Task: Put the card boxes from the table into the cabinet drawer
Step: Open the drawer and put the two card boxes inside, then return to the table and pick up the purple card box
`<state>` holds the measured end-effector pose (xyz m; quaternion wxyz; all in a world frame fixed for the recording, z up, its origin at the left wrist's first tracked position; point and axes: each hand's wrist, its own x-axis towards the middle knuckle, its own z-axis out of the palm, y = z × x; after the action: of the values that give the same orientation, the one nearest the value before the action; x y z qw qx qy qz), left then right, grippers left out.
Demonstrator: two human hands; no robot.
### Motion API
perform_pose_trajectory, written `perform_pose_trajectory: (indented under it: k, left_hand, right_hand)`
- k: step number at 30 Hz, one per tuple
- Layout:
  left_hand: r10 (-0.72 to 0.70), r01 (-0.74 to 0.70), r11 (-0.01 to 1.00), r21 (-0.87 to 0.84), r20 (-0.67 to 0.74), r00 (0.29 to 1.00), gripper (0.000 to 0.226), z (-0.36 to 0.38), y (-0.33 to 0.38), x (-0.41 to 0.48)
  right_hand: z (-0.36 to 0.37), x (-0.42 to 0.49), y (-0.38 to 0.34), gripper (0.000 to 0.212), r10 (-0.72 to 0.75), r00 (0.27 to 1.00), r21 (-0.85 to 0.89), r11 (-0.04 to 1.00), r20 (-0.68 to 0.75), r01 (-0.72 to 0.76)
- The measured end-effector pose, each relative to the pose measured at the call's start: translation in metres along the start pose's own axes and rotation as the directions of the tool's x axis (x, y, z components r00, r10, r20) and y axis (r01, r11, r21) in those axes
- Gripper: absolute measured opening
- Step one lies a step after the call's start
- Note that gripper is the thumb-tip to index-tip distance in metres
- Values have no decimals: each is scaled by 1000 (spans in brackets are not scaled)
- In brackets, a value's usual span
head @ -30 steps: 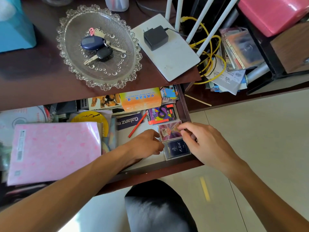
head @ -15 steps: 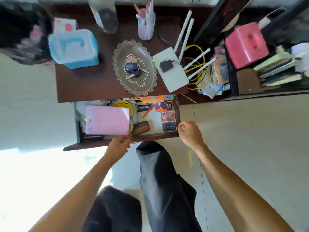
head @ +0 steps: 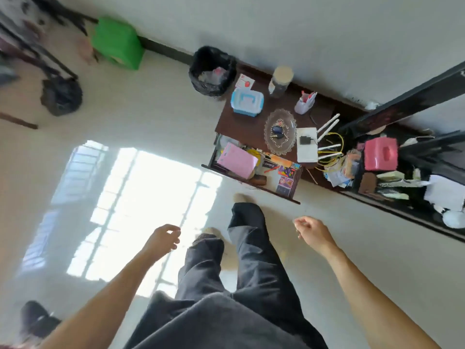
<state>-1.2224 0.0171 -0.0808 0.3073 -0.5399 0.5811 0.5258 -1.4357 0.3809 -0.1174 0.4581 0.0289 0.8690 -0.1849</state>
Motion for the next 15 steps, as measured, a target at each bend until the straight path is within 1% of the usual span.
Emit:
perform_pose_trajectory:
  k: [4,6,8,11,13,15]
  left_hand:
    - [-12,-14,973,-232,-108,994,25,-16,-48,-54]
    - [-55,-14,934,-358,-182,982,24,-15,-77,-75]
    - [-117,-18,874,-485,-246,962,22,-6,-104,-92]
    - [-242,-28,755,-655,-319,916,20,23,-152,-119]
    - [-337,-30,661,-750,-332,881,21,56,-185,-137]
    - [-436,-9,545,-839,-292,851,21,98,-215,-156]
  right_hand:
    - [-28,-7,-30,24,-27,999,-151,988,45,34]
    - [-35,-3,-53,22,-72,993,-248,964,92,93]
    - [-39,5,-81,20,-142,979,-358,915,145,186]
    - [-28,10,-125,22,-227,939,-565,753,258,338]
    - [-8,8,-156,21,-253,899,-626,649,357,432]
    - [19,1,-182,20,-281,851,-682,510,444,524]
